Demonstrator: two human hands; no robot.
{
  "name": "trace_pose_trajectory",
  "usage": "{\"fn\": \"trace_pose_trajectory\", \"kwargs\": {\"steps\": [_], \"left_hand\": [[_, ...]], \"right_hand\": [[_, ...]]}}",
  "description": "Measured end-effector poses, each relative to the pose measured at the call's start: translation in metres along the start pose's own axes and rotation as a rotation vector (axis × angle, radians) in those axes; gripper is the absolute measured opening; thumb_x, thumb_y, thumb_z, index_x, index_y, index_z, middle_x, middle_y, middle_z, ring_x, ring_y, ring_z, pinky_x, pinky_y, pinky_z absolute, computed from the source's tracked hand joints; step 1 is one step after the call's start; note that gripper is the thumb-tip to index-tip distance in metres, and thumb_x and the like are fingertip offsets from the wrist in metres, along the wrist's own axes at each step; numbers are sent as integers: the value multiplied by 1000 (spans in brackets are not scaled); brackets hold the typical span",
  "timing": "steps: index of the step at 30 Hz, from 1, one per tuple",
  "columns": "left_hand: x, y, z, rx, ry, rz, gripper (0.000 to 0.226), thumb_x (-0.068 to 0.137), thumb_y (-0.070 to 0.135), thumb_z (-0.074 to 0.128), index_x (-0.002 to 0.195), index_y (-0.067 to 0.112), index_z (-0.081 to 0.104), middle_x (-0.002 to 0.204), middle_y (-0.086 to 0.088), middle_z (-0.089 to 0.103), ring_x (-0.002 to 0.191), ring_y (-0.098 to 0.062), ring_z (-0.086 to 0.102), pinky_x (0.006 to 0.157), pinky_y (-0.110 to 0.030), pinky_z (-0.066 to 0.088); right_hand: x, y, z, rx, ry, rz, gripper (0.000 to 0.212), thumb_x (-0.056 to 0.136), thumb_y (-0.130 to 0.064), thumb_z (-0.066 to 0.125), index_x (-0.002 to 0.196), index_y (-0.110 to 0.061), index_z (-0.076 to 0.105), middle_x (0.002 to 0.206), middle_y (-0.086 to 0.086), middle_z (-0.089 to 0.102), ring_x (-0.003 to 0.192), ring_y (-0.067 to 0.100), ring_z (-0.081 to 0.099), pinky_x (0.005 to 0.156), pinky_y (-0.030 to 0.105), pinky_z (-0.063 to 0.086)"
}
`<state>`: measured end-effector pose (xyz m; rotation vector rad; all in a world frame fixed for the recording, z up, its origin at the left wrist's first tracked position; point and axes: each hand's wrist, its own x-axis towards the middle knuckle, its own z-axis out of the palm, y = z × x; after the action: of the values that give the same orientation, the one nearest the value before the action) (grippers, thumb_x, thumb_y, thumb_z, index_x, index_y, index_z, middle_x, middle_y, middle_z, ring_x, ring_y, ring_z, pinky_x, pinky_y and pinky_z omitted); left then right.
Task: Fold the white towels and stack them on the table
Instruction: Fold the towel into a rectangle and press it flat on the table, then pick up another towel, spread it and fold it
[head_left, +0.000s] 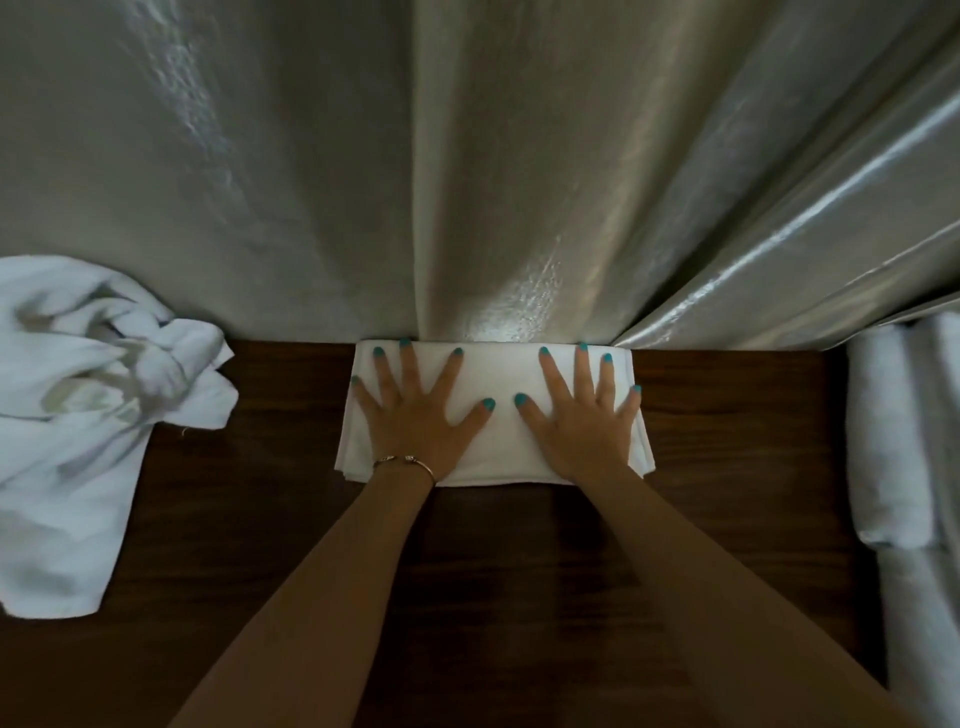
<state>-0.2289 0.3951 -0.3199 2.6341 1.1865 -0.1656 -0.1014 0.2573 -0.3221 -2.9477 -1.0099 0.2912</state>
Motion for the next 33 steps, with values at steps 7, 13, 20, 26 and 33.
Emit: {"fn": "trace_pose_trajectory", "kwargs": {"steps": [7, 13, 20, 26, 33], "left_hand": [[-22, 12, 9, 25, 23, 28, 78, 74, 85, 3, 143, 54, -16, 160, -9, -22, 146, -37, -19, 106, -74, -8], [-24, 8, 5, 29, -3, 31, 86, 68, 90, 4, 142, 53, -20, 157, -10, -29, 145, -35, -22, 106, -72, -10], [-16, 3, -15, -15, -267, 63, 76, 81, 81, 16, 143, 53, -18, 149, 3, -42, 142, -30, -33, 106, -66, -21], [-53, -76, -102, 6, 105, 158, 66, 86, 47, 21, 150, 29, 28, 161, -8, 15, 148, -30, 18, 119, -50, 7], [-83, -244, -202, 131, 498, -39, 64, 86, 28, 44, 148, 15, 32, 156, -16, 29, 144, -33, 26, 115, -48, 21]], "right_hand": [[-11, -2, 5, 12, 52, 36, 73, 84, -79, 9, 147, -48, -12, 163, 3, -6, 149, 33, -5, 112, 67, 3], [-10, 3, 1, 16, 39, -4, 75, 83, -79, 9, 148, -46, -11, 163, 3, -6, 149, 31, -5, 115, 63, 3], [-9, 1, -9, -79, -108, 43, 69, 88, -73, 4, 146, -44, -19, 163, 0, -11, 149, 28, -6, 116, 58, 4], [-36, -82, -61, 175, -178, 2, 61, 98, -36, 40, 152, -27, 14, 162, 3, 12, 149, 24, 9, 120, 46, 13], [-74, -290, -109, 631, -152, -434, 40, 92, -23, 56, 132, -26, 53, 126, -1, 61, 106, 14, 61, 85, 21, 45]]}}
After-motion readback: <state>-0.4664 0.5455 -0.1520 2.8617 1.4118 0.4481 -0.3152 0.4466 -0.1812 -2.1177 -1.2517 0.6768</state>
